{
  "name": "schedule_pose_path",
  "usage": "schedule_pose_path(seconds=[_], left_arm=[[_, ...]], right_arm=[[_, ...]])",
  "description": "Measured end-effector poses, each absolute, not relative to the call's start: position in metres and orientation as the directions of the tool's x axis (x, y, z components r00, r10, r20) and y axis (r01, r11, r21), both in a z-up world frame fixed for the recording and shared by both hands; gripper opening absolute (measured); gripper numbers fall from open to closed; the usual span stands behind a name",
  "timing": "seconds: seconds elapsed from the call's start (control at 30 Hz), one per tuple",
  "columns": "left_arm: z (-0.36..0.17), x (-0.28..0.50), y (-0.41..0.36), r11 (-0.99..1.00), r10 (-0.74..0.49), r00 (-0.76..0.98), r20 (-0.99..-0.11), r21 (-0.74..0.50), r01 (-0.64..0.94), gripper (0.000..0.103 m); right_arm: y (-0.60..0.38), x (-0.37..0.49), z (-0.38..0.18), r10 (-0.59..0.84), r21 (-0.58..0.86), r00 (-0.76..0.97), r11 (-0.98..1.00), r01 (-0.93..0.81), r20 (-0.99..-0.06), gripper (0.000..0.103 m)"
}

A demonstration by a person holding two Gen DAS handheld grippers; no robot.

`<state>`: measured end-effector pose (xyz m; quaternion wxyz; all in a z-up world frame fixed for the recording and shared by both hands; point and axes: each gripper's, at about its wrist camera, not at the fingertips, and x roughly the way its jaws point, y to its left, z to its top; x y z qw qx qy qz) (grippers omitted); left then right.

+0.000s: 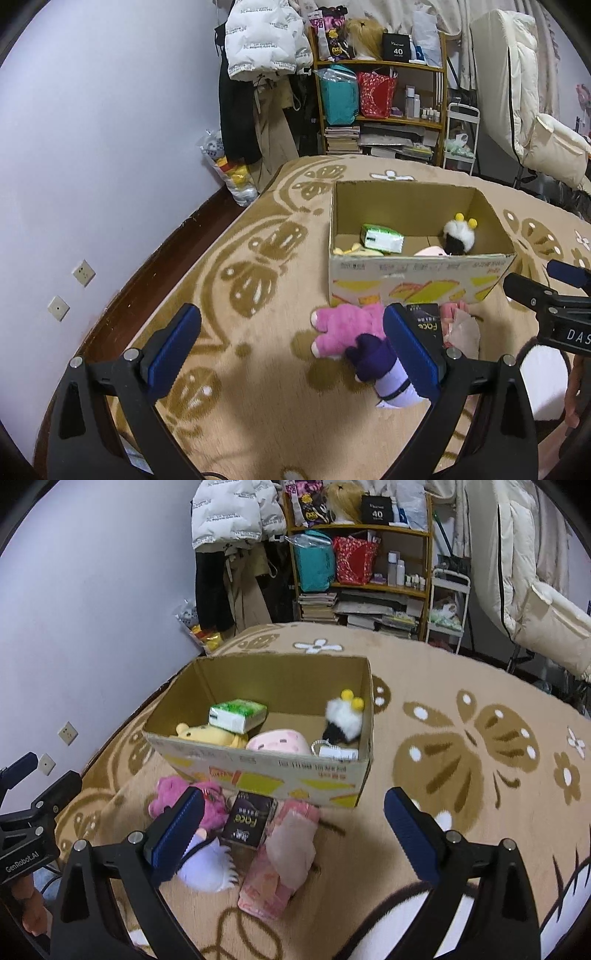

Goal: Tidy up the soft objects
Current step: 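Move both tools back toward the remaining toys beside the box, then grasp the purple-white doll with the left tool while the right tool grasps the pink wrapped tissue pack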

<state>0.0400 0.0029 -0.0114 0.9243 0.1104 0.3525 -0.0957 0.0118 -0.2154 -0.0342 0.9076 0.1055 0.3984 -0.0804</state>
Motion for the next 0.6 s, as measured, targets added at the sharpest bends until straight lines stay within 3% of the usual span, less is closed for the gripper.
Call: schedule_pose_path(seconds=[0.6], left_arm=[[-0.049, 0.043, -0.015, 0.953, -0.090, 0.683, -0.725, 0.136, 0.270, 0.098]], right_arm=[[-0.221, 0.017, -0.071, -0.034, 0.160, 0.593, 0.949, 0.271, -0.805, 0.102]])
